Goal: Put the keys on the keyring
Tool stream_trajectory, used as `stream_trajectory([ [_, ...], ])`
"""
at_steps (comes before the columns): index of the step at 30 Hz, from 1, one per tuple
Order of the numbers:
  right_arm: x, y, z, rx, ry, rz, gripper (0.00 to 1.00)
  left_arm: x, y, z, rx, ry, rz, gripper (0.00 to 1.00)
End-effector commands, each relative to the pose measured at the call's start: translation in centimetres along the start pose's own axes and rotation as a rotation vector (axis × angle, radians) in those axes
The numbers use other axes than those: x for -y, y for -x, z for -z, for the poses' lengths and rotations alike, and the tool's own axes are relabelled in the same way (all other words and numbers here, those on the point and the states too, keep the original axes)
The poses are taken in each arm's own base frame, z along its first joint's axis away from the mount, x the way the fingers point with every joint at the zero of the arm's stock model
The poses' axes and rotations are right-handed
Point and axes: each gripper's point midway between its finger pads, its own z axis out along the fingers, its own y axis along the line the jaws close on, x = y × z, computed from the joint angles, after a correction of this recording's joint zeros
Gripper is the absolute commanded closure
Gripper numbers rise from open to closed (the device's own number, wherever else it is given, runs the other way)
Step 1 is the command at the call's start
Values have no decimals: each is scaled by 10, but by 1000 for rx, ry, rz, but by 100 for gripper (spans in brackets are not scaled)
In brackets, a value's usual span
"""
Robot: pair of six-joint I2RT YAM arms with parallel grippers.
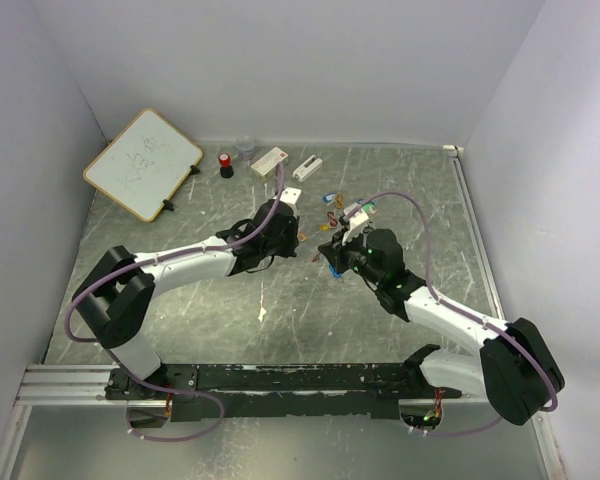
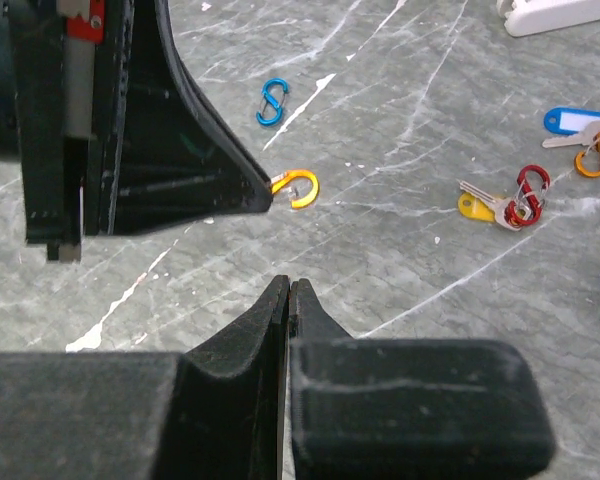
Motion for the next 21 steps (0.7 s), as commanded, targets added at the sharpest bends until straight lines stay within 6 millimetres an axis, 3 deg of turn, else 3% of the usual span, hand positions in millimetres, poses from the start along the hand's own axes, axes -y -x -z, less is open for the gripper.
stream_trajectory([
  [1, -2, 14, -5, 31, -17, 54, 100, 33, 1, 9, -25, -121, -13, 93],
  [21, -6, 7, -12, 0, -29, 82, 100, 55, 8, 15, -12, -194, -9, 93],
])
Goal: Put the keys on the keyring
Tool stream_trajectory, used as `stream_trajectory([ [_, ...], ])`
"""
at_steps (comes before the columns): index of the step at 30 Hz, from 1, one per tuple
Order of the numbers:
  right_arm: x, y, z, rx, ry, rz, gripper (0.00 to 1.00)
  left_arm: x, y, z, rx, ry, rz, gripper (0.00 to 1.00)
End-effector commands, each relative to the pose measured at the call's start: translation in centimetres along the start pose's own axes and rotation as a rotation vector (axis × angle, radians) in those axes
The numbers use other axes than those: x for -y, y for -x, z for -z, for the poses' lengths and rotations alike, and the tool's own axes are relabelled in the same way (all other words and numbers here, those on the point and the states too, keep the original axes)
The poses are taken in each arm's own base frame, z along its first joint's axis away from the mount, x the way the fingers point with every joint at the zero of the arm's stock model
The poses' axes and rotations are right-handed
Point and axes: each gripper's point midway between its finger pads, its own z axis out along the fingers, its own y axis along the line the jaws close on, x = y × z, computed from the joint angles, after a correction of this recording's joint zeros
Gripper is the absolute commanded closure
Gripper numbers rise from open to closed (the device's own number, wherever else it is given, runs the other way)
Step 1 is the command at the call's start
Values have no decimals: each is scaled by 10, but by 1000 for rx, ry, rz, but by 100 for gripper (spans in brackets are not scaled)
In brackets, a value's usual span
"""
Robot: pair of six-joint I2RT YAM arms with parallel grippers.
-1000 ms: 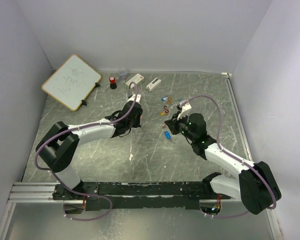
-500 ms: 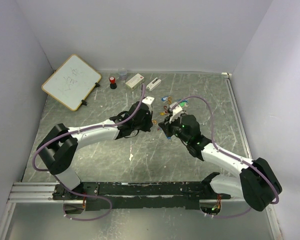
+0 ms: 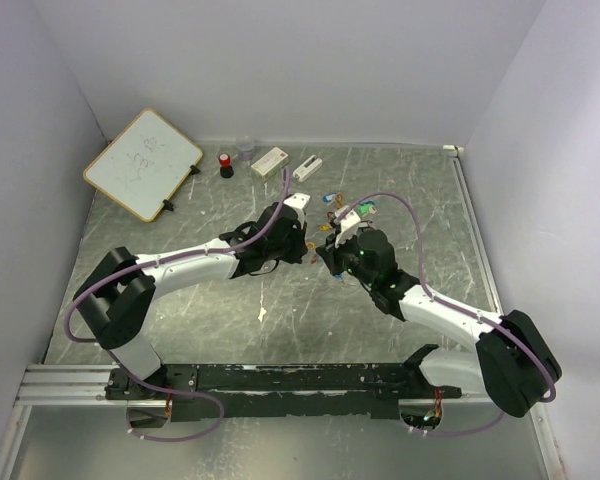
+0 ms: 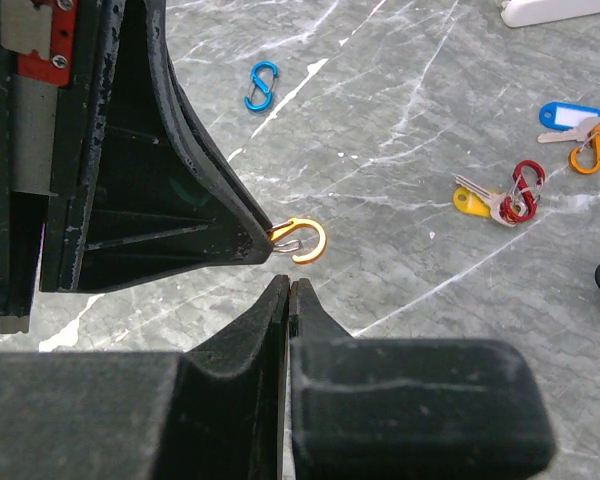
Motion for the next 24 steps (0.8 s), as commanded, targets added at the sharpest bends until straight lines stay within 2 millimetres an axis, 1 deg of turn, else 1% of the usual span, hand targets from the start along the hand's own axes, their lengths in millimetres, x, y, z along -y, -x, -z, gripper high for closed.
stream_trajectory([
  [1, -1, 16, -3, 34, -6, 21, 100, 22, 23, 7, 47, -68, 7, 93],
  [15, -1, 14, -5, 28, -13, 24, 100, 35, 23, 10, 47, -98, -11, 93],
  [24, 0, 13, -6, 21, -22, 24, 100, 38, 23, 13, 47, -104, -18, 93],
])
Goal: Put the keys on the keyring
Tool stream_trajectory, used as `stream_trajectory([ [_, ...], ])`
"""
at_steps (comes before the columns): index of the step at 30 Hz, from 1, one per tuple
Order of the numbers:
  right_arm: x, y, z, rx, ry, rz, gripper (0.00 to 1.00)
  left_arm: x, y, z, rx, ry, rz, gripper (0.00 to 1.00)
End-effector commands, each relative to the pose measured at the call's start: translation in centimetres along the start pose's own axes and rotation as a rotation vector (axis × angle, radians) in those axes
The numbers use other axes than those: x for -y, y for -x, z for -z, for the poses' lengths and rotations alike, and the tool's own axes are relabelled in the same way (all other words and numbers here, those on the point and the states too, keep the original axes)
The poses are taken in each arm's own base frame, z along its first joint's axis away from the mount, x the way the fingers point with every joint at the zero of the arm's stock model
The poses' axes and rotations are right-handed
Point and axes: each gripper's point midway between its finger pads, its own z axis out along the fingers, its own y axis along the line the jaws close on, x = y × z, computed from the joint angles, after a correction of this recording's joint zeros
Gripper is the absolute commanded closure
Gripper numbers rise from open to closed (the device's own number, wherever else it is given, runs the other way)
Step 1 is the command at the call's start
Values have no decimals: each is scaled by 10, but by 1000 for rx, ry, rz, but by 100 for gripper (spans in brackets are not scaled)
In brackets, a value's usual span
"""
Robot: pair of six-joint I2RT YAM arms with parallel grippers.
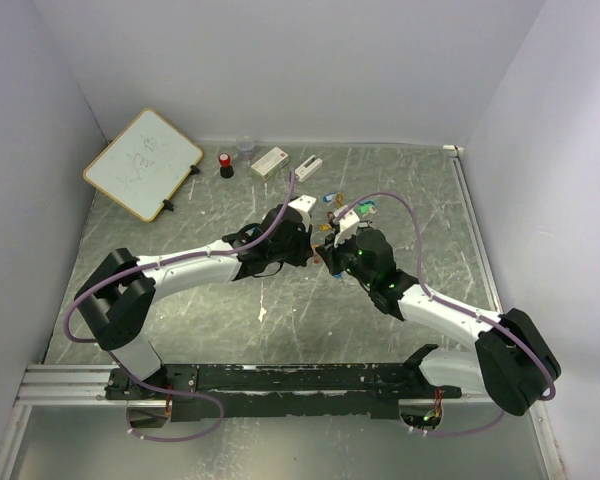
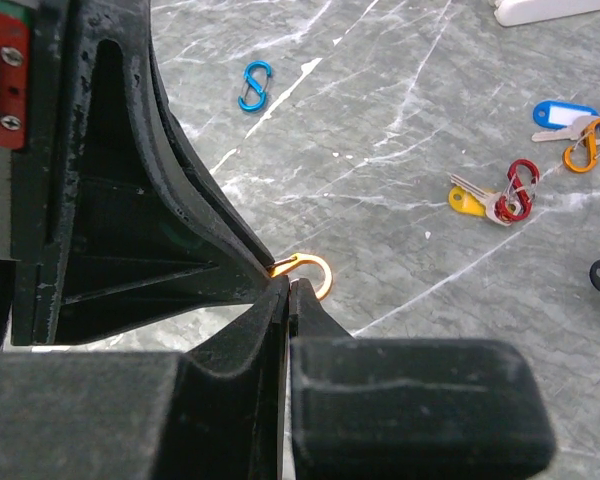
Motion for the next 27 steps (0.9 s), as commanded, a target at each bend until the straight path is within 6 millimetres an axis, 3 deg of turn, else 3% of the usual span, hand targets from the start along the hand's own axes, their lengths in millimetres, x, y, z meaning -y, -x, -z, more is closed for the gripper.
stream_trajectory([
  [1, -1, 12, -4, 20, -5, 18, 100, 18, 25, 10, 52, -56, -2, 93],
  [27, 13, 14, 0, 36, -88, 6, 100, 24, 24, 23, 48, -93, -19, 93],
])
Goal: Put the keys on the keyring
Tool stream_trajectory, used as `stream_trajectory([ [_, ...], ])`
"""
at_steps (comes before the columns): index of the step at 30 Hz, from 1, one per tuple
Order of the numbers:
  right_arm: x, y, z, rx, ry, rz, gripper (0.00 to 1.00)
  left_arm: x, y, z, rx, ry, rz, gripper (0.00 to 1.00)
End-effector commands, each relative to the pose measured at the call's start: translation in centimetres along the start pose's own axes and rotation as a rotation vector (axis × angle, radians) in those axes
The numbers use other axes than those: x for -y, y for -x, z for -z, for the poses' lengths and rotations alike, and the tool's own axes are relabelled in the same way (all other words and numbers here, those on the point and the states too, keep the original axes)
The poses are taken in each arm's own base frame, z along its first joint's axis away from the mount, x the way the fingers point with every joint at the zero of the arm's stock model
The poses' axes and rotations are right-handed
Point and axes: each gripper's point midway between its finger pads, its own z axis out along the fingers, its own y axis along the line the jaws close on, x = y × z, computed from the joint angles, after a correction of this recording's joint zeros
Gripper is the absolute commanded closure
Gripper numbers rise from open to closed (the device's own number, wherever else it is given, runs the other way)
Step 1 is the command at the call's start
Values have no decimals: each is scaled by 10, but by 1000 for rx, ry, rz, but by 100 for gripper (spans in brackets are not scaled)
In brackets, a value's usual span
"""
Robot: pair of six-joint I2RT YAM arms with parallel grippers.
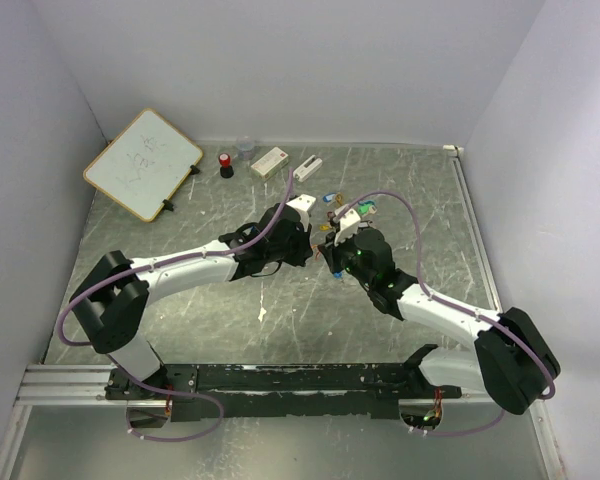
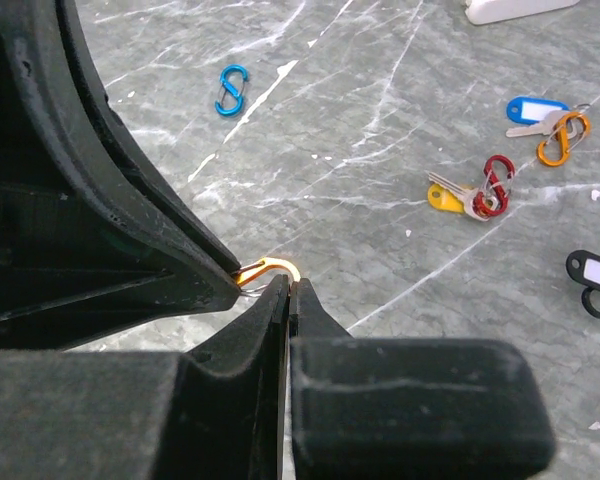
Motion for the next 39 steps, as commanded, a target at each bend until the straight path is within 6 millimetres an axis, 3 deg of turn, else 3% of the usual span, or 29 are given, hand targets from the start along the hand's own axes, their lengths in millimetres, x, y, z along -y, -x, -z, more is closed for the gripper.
stream_trajectory([
  [1, 6, 15, 3, 43, -41, 4, 100, 21, 21, 15, 47, -81, -16, 93],
  [13, 9, 19, 8, 67, -59, 0, 100, 20, 18, 15, 42, -81, -22, 93],
  [14, 9, 20, 8, 69, -61, 0, 100, 20, 17, 15, 41, -80, -22, 88],
  [18, 11, 21, 10, 72, -70, -2, 100, 16, 18, 16, 41, -58, -14, 53],
  [20, 11, 22, 10, 76, -72, -3, 100, 13, 19, 18, 49, -39, -10, 45],
  [29, 15, 19, 9, 66, -94, -5, 100, -6, 29, 32, 116, 58, 32, 31],
  [39, 17, 20, 10, 65, -105, -5, 100, -15, 29, 32, 119, 85, 48, 30],
])
